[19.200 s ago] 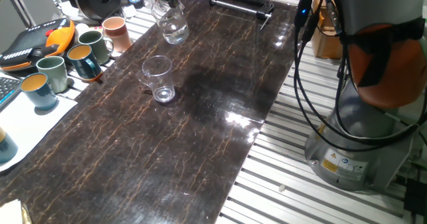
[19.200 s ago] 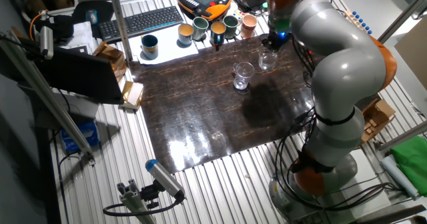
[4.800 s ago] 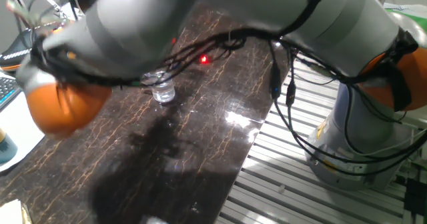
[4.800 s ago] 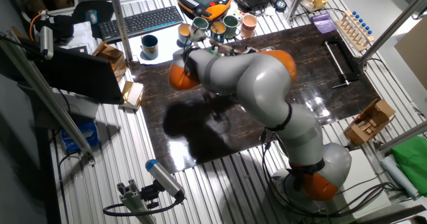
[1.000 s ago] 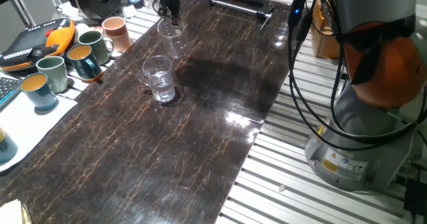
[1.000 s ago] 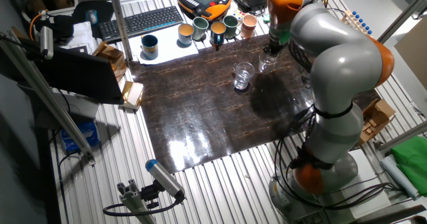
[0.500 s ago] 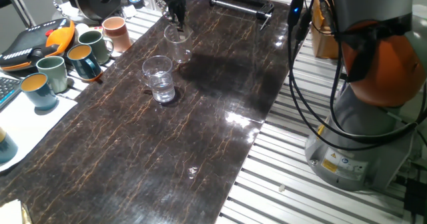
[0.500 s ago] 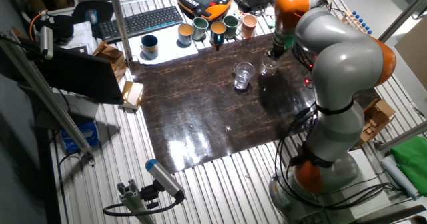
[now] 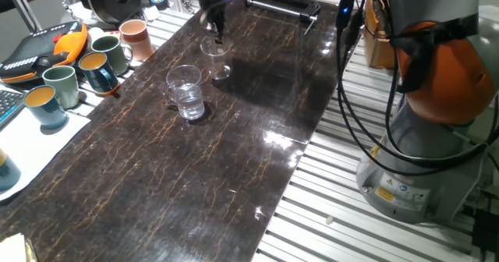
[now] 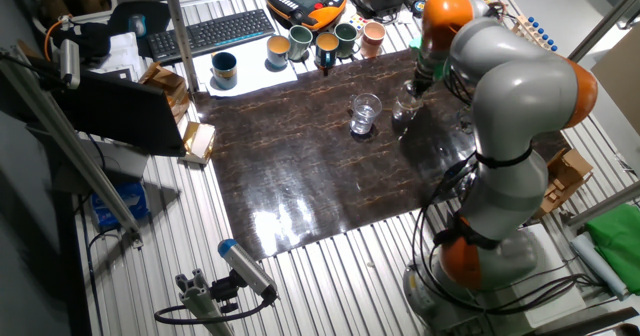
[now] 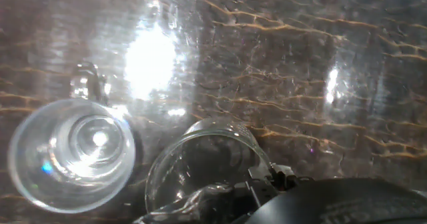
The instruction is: Pour the water from one cup into another empty cup
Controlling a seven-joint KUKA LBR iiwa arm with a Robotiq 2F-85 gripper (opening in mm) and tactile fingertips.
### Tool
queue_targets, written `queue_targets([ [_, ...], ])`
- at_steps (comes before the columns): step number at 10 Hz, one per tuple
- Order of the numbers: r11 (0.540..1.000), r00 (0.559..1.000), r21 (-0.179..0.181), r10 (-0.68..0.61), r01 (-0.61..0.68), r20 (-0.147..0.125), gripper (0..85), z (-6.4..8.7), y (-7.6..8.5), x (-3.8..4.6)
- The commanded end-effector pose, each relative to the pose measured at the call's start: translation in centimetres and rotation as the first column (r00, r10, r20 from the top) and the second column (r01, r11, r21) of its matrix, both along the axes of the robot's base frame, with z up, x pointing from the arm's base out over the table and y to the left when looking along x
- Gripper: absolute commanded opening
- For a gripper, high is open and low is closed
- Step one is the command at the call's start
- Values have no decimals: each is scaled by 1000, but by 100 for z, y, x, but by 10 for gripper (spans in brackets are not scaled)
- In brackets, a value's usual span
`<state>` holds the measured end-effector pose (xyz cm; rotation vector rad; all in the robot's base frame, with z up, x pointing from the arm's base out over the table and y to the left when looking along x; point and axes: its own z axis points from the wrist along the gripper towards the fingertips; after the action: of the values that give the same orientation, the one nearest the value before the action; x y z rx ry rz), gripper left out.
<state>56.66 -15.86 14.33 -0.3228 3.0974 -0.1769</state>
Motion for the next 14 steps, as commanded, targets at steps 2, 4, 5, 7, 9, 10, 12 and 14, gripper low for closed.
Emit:
queue_targets([
  [2, 1000, 1000, 2, 0, 0, -4, 7, -66, -3, -2],
  [4, 1000, 1000, 2, -1, 1, -13, 7, -147, -2, -5],
  [5, 1000, 1000, 6, -2, 2, -21, 7, -171, -3, -9],
  [7, 1000, 1000, 17, 1, -1, -24, 7, -222, -10, -26],
  [9, 1000, 1000, 23, 3, -2, -21, 7, -266, -23, -45],
  [10, 1000, 1000, 28, 4, -4, -23, 7, -266, -26, -47],
  [12, 1000, 1000, 25, 4, -4, -25, 13, -262, -30, -46],
  [14, 1000, 1000, 9, -6, 6, -10, 143, -259, -32, -45],
])
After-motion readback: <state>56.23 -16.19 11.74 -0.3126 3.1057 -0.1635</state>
